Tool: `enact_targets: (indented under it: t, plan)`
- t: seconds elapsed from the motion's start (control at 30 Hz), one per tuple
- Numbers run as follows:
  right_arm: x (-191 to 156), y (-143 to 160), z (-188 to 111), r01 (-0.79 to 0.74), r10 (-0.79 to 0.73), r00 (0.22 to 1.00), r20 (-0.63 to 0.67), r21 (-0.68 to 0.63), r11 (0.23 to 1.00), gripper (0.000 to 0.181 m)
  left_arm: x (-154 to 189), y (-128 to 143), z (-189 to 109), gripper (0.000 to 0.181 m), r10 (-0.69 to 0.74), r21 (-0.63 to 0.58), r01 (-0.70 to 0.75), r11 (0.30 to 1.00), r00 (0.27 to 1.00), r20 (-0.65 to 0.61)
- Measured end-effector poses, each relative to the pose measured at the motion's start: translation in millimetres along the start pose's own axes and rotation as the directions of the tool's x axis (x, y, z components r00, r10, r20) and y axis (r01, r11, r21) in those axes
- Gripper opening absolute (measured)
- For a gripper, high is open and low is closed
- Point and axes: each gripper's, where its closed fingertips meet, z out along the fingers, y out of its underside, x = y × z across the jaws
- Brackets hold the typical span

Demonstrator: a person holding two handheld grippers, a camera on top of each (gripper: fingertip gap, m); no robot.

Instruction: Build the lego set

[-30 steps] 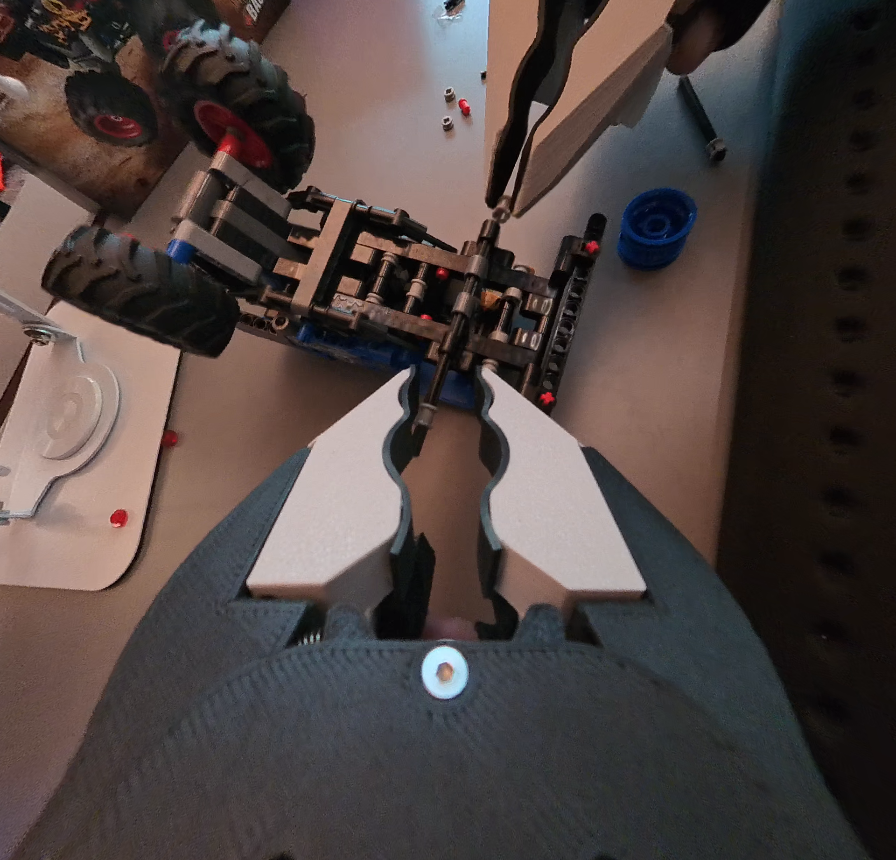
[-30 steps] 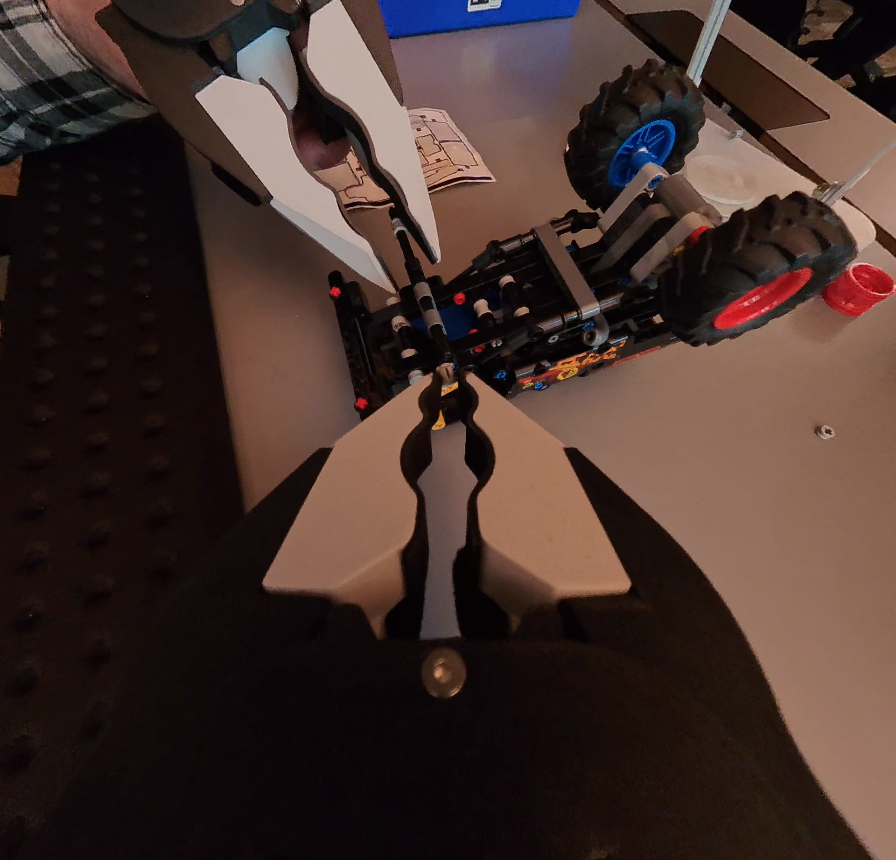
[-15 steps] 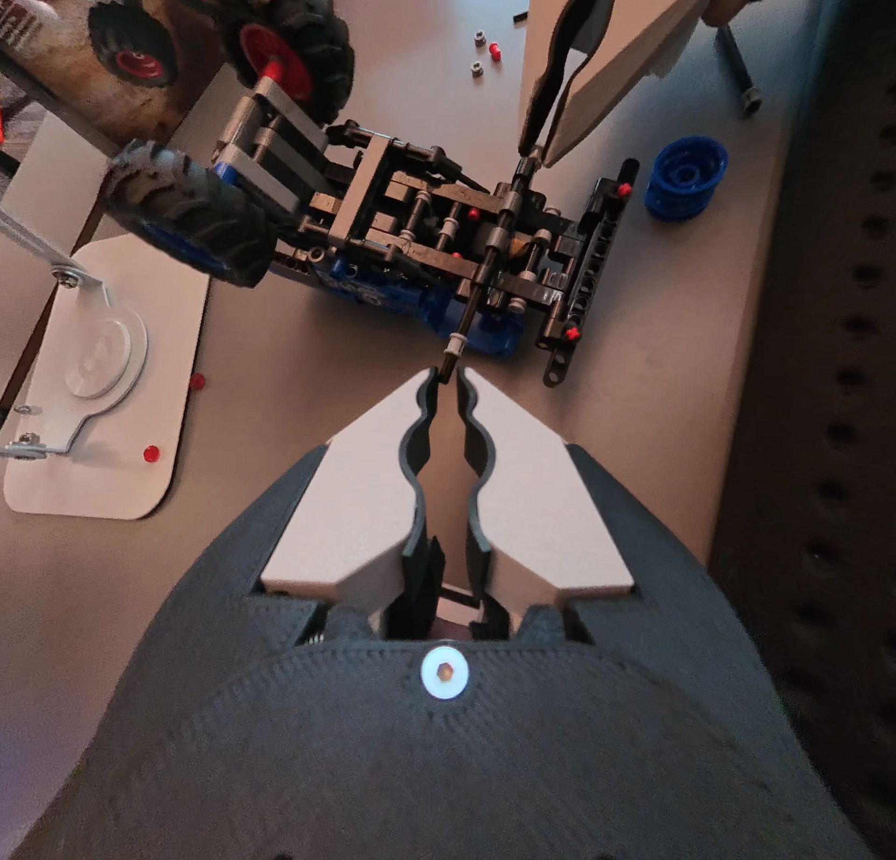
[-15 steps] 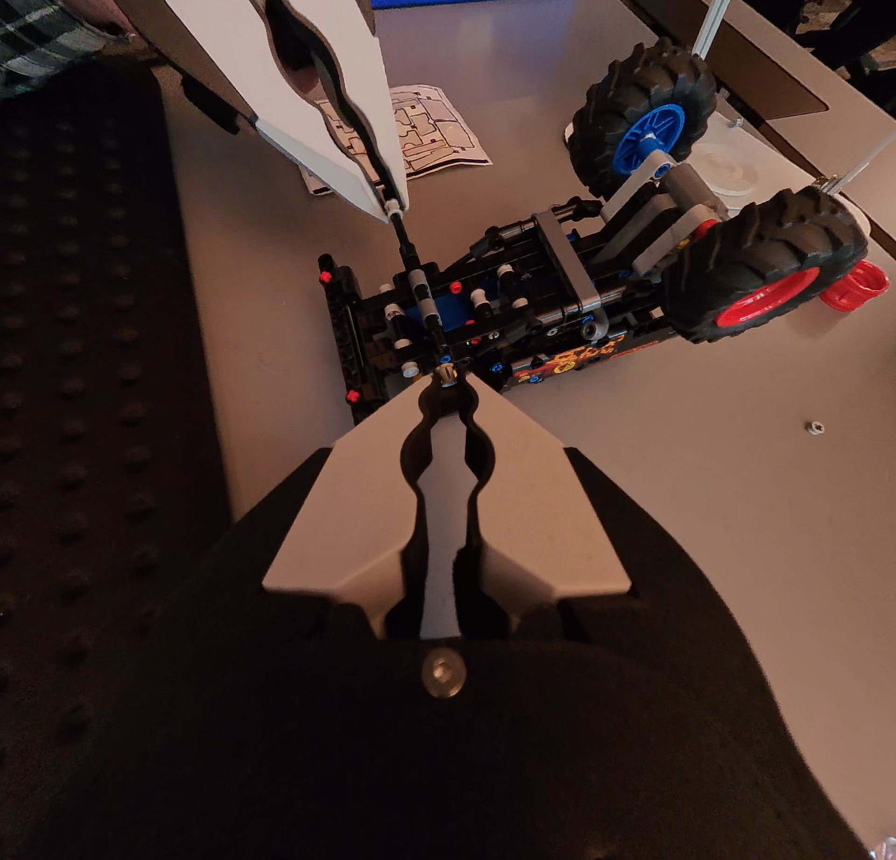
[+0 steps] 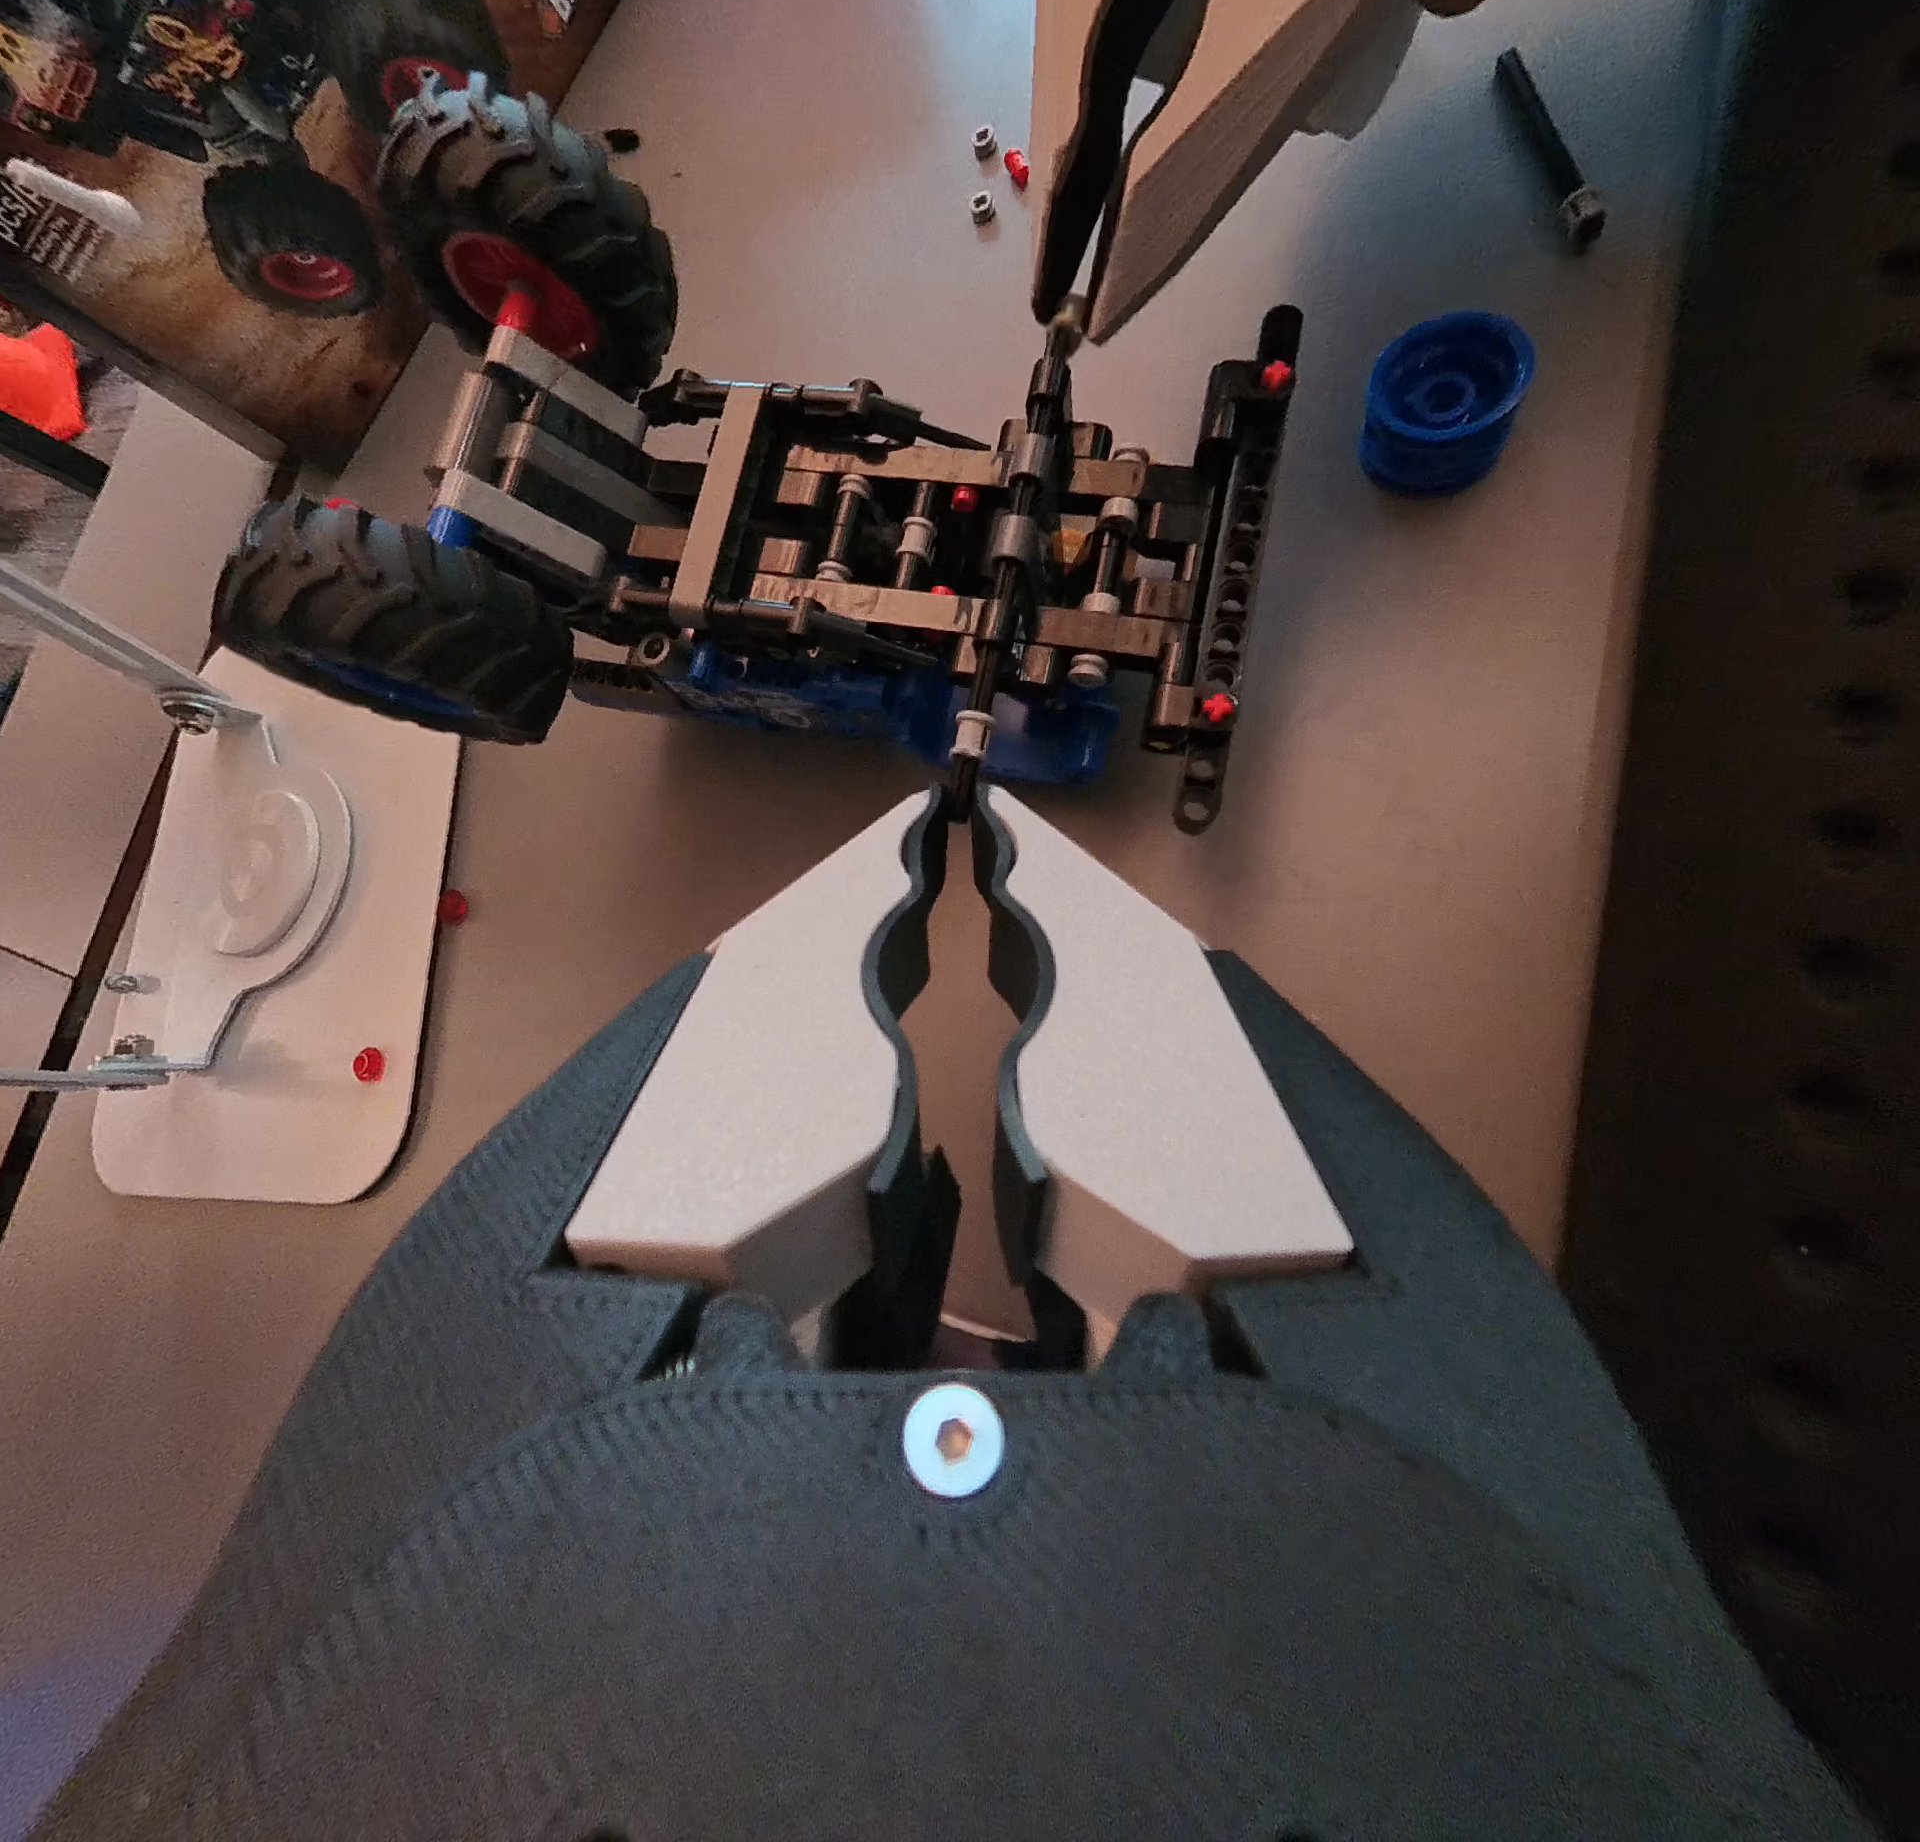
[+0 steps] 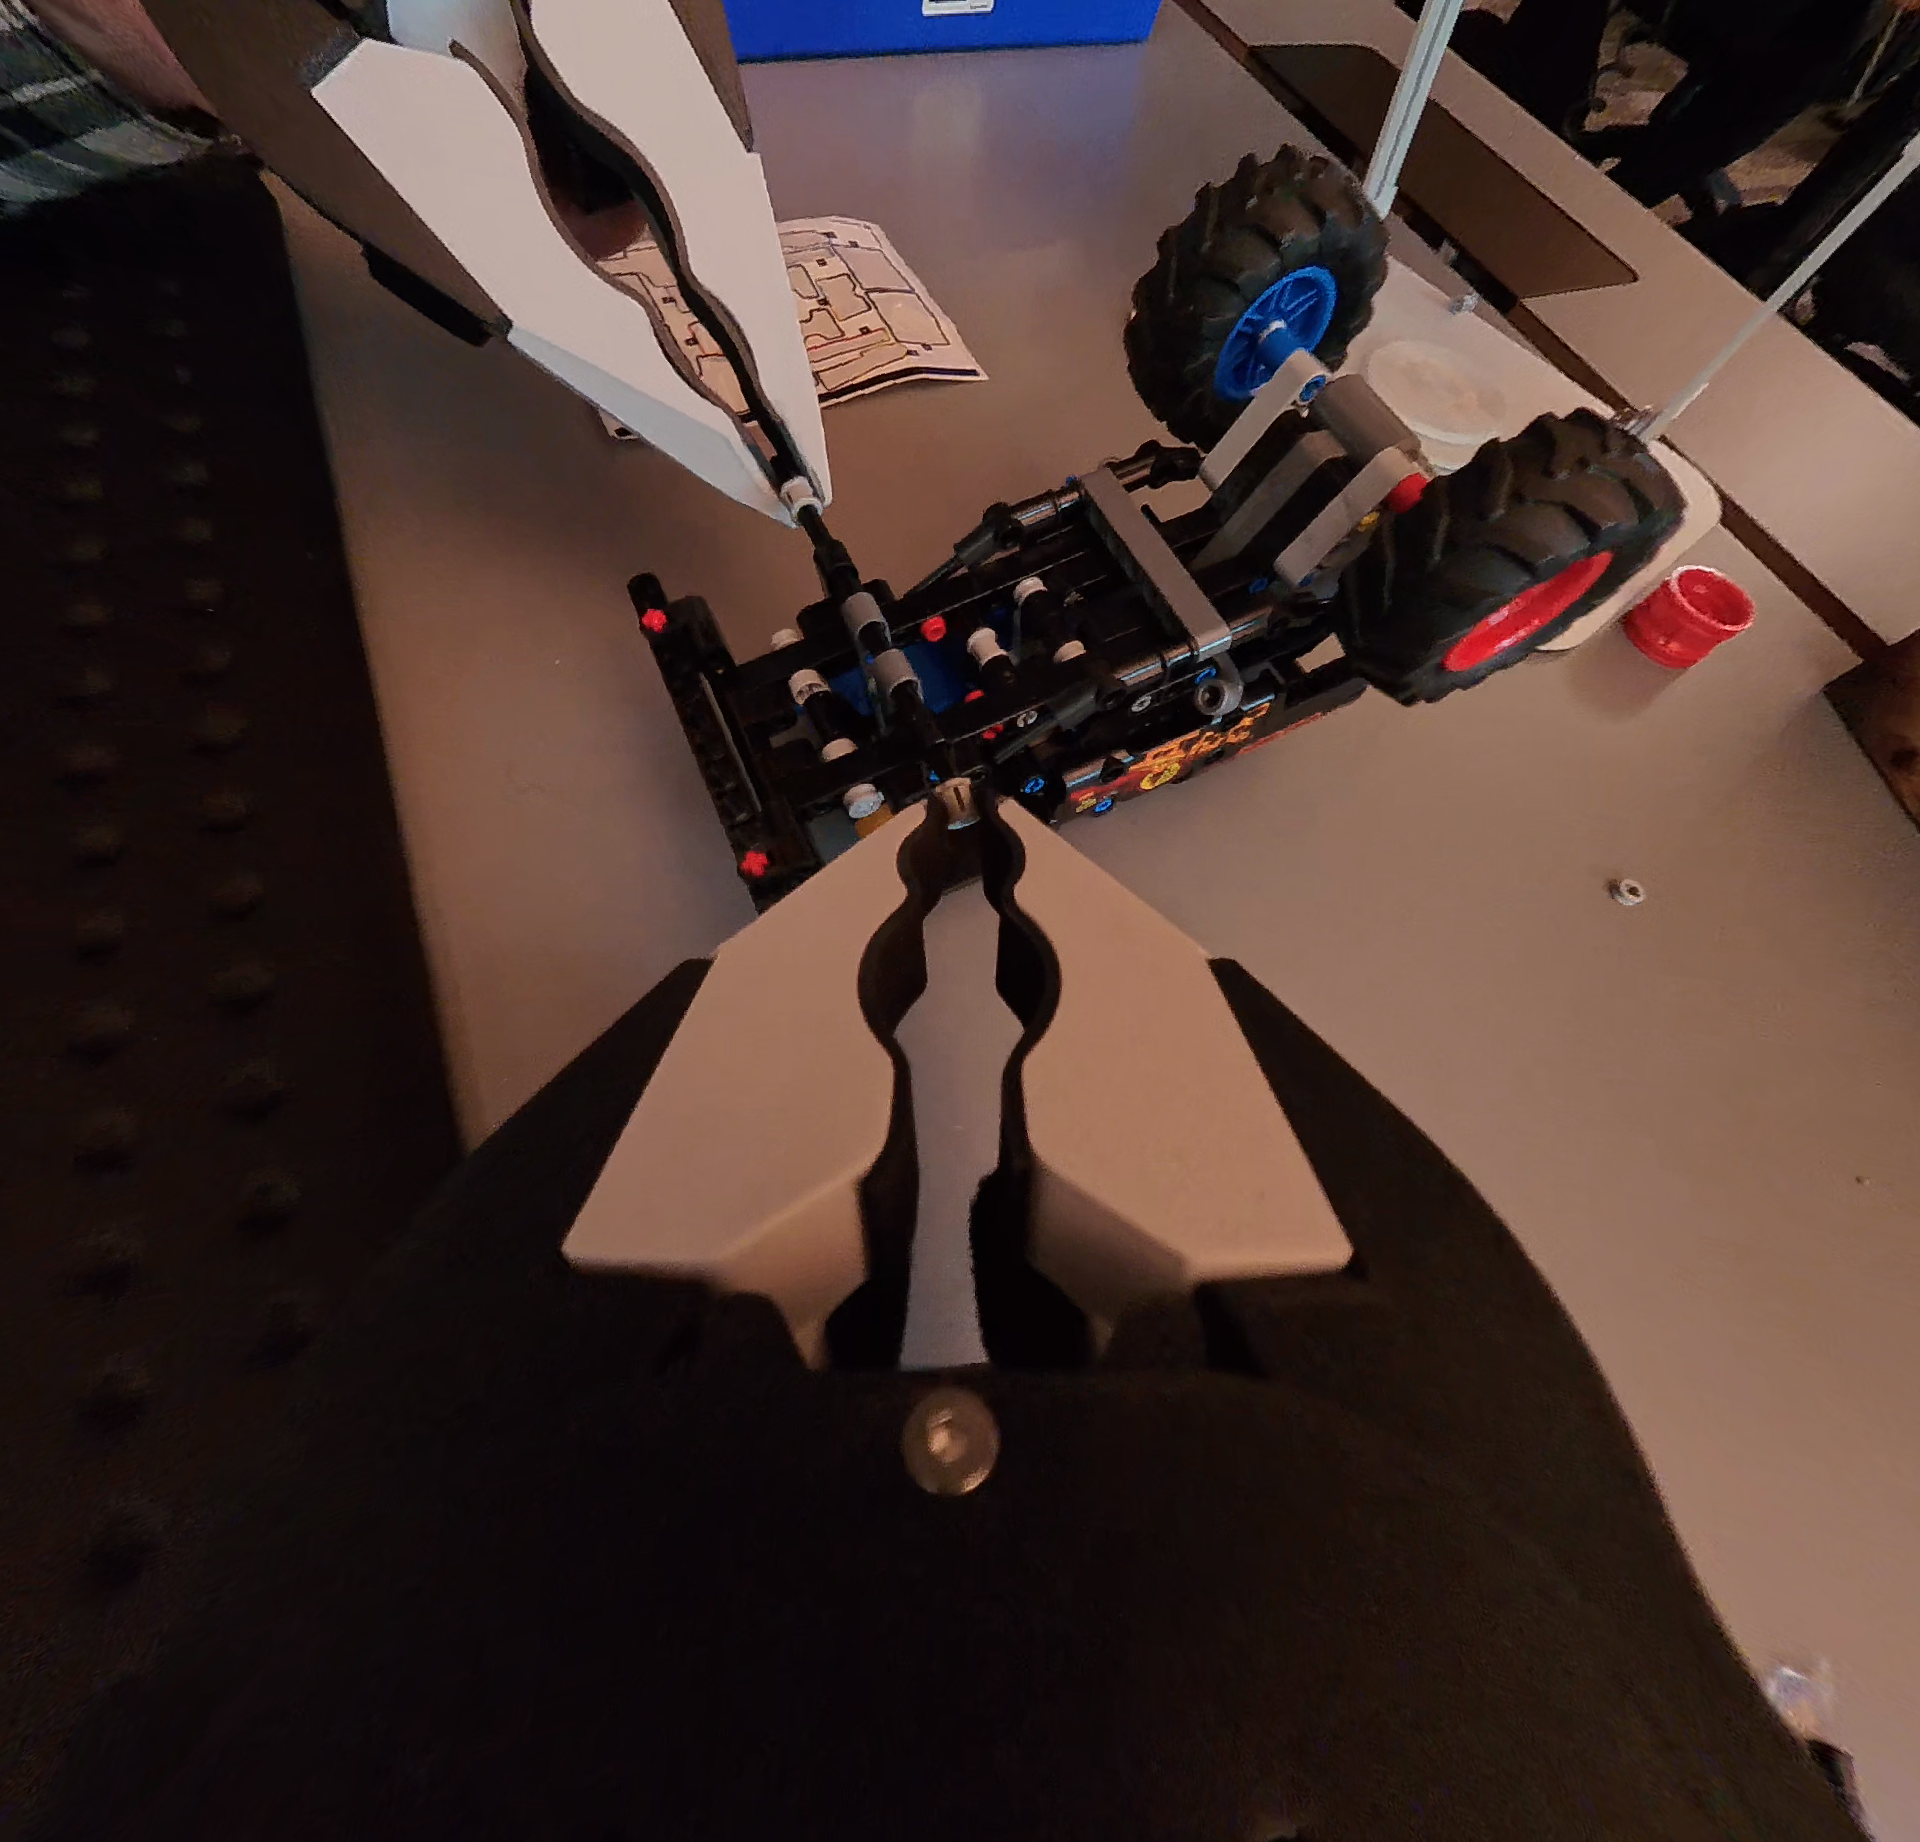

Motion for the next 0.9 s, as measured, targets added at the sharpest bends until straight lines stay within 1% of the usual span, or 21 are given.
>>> enact_targets:
  t: [0.23, 0.37, 0.53, 0.6, 0.7, 0.8, 0.9]
  plan:
    - [3, -1, -1, 0.078, -0.079, 0.995, -0.053, -0.02, 0.997, 0.004, 1, -1, 1, 0.003, 0.019, 0.0, -0.019, 1.0, 1.0, 0.005]
    - [4, -2, -1, 0.188, -0.192, 0.975, -0.115, -0.046, 0.981, 0.004, 2, 1, 1, 0.003, 0.031, -0.012, -0.031, 0.999, 1.0, -0.001]
    - [6, -4, -2, 0.28, -0.286, 0.942, -0.173, -0.059, 0.958, 0.004, 3, 0, 2, 0.002, 0.034, -0.009, -0.034, 0.999, 0.999, -0.005]
    - [7, -4, -2, 0.29, -0.297, 0.939, -0.175, -0.063, 0.955, 0.004, 2, -1, 1, 0.002, 0.035, -0.006, -0.035, 0.999, 0.999, -0.003]
    - [11, -5, -2, 0.268, -0.272, 0.948, -0.167, -0.046, 0.962, 0.004, 2, -2, 1, 0.003, 0.046, -0.007, -0.046, 0.999, 0.999, 0.004]
    - [7, -6, -1, 0.293, -0.295, 0.944, -0.145, -0.036, 0.955, 0.004, 5, -3, 3, 0.003, 0.05, -0.009, -0.05, 0.999, 0.999, -0.007]
    - [10, 0, -1, 0.313, -0.321, 0.934, -0.156, -0.076, 0.947, 0.004, 5, 0, 5, 0.003, 0.047, -0.019, -0.047, 0.999, 0.999, -0.005]
